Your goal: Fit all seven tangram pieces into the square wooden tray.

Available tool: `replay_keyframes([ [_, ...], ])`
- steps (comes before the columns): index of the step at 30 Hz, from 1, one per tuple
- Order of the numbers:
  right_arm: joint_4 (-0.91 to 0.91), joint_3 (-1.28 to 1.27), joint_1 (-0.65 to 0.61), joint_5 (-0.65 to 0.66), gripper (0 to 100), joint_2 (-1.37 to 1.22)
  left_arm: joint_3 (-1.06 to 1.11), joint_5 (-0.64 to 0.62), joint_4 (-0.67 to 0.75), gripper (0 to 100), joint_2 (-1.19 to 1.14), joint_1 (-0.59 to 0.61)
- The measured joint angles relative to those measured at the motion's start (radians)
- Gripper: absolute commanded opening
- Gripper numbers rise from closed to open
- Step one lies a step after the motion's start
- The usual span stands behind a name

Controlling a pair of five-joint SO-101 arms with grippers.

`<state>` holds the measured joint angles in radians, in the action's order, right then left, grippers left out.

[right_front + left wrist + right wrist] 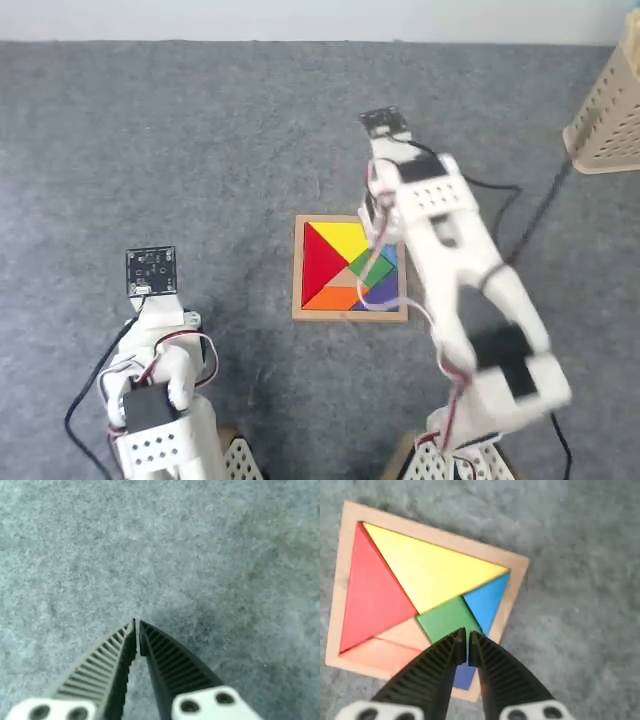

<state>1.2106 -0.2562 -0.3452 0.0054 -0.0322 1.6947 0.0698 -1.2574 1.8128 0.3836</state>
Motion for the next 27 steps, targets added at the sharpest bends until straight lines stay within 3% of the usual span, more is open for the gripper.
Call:
replay_keyframes([
  [10,-0.072,-0.641,0.048,0.160,0.9,0.609,0.000,0.000,0.000,1,0.000,0.000],
  [21,-0.081,-1.028,0.408,0.388,0.9,1.062,0.000,0.000,0.000,1,0.000,0.000],
  [27,-0.083,-1.195,0.531,0.434,0.8,1.257,0.000,0.000,0.000,1,0.000,0.000],
])
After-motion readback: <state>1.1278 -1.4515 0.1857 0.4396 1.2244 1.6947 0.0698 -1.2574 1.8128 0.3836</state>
